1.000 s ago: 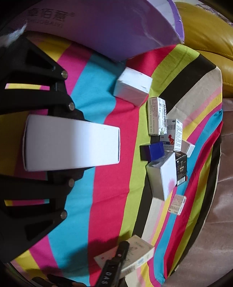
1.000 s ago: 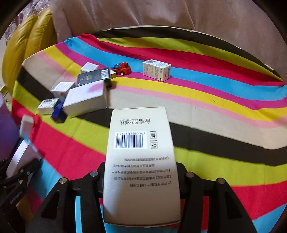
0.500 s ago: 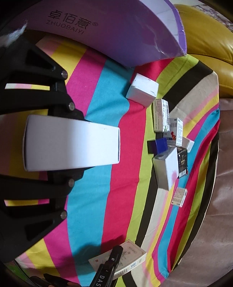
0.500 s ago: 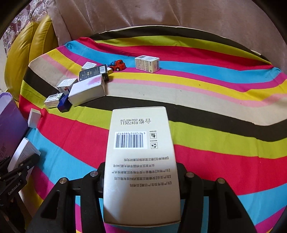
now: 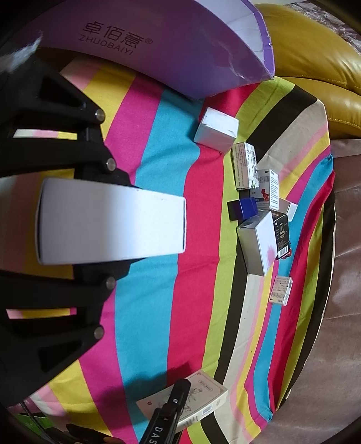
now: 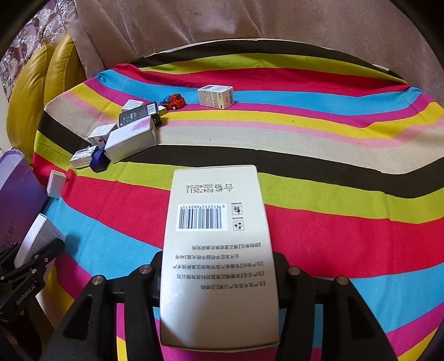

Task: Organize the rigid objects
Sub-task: 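Carry both held boxes over the lavender storage box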

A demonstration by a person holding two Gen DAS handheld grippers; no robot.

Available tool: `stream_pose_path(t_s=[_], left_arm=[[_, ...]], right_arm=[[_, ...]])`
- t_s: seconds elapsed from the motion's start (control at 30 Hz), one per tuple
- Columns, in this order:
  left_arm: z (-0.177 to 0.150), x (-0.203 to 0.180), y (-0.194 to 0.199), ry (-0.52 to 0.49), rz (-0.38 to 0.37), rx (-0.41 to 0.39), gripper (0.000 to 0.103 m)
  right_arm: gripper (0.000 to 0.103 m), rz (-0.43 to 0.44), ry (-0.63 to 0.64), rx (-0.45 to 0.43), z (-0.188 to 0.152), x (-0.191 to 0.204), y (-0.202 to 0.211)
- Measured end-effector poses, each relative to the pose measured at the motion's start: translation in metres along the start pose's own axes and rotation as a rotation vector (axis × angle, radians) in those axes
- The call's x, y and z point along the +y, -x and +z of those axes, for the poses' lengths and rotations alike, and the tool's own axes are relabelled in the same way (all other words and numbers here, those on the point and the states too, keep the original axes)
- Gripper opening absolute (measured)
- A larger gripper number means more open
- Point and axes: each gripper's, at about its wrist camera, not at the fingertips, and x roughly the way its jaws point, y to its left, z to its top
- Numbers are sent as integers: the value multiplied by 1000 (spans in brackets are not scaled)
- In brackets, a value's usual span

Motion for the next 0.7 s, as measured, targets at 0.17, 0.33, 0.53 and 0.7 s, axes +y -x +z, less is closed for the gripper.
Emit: stream_pose_path(t_s=[0.17, 0.33, 0.53, 0.7], left_arm=[[0, -4, 9, -8, -3, -13, 40], [-1, -5, 20, -13, -9, -35, 40], [-2, -3, 39, -10, -19, -72, 40], [1, 2, 55, 3, -21, -104, 40]], right_arm=[[52, 8, 12, -11, -2, 6, 8], [52, 22, 23, -23, -3, 15, 18], [52, 39, 15, -42, -2, 20, 32], [52, 58, 38, -70, 1, 34, 46]])
